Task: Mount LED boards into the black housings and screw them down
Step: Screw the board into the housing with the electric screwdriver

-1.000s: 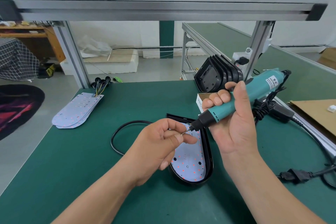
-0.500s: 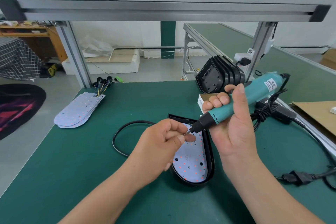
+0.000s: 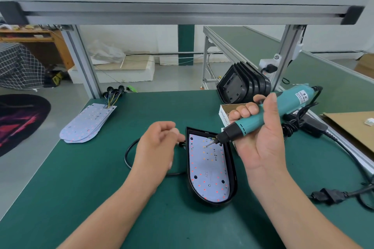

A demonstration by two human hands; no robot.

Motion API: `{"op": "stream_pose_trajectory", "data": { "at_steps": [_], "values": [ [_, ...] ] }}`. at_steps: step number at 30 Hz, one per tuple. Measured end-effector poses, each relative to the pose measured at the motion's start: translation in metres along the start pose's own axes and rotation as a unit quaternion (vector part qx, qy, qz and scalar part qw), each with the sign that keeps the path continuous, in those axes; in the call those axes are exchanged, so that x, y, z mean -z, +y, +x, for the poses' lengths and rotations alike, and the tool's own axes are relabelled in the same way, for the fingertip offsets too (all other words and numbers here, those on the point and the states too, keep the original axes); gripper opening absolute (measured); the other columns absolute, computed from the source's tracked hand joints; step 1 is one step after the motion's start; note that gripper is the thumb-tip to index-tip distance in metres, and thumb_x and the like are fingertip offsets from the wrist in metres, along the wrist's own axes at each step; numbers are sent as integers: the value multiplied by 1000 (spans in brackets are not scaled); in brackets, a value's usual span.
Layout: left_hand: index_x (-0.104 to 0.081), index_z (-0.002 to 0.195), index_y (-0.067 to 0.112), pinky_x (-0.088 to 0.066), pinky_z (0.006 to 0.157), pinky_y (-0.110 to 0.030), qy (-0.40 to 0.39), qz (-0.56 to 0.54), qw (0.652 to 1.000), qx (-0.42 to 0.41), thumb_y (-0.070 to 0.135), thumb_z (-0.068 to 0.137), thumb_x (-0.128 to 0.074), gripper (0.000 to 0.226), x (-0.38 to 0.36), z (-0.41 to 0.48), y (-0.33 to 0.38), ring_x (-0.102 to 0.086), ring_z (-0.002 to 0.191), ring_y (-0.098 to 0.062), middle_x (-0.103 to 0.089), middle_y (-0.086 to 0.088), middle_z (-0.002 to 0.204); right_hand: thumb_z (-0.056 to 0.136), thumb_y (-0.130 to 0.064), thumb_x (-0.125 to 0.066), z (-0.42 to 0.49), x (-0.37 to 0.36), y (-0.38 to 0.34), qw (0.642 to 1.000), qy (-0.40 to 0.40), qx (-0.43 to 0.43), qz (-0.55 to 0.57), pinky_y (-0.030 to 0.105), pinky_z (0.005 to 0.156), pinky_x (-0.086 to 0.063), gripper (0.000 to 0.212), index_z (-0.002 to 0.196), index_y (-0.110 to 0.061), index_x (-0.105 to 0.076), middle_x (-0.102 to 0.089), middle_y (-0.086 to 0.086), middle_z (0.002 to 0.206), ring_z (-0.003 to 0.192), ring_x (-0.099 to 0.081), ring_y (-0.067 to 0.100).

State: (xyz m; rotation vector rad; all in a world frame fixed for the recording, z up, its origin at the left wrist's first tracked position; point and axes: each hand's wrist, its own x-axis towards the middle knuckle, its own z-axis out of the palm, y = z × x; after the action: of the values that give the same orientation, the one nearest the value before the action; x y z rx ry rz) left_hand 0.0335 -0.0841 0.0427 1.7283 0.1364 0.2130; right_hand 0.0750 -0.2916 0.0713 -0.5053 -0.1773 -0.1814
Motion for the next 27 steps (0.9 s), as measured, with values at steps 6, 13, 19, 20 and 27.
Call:
{"op": "stream_pose_trajectory", "data": {
  "at_steps": [6,13,19,20,27],
  "values": [
    [-64,111,38,-46,63,-26,-98,197,973,69,83,76,-54,58,-5,-3,-12,-63,67,0,-71,16,83,101,-34,-68,5,7,4,999,29,14,-40,30,76,-48,18,96,-17,-66,-49,-4,75,69,-48,13],
    [-65,104,33,-53,65,-43,-168,173,965,98,45,70,-64,36,-12,-5,-15,-63,64,-25,-73,9,75,99,-25,-70,13,12,14,995,33,22,-92,29,73,-47,12,98,-17,-61,-48,-2,73,66,-47,14],
    [-66,106,30,-60,91,-59,-178,142,967,118,38,63,-67,43,-17,-8,-23,-76,92,-31,-80,1,90,102,-20,-66,15,9,24,991,2,29,-134,29,71,-47,14,91,-18,-57,-44,-1,72,65,-44,15],
    [-66,106,29,-60,91,-59,-177,138,967,117,37,64,-67,42,-18,-8,-24,-76,93,-32,-80,1,91,102,-20,-65,15,9,25,990,-4,27,-139,29,71,-46,14,91,-18,-57,-44,0,72,65,-43,16],
    [-63,104,31,-61,89,-55,-170,139,969,114,36,66,-65,38,-20,-11,-20,-76,93,-29,-79,2,92,101,-18,-63,13,8,28,987,-27,23,-156,29,70,-47,11,96,-17,-54,-45,-1,72,64,-45,16]
  ]
}}
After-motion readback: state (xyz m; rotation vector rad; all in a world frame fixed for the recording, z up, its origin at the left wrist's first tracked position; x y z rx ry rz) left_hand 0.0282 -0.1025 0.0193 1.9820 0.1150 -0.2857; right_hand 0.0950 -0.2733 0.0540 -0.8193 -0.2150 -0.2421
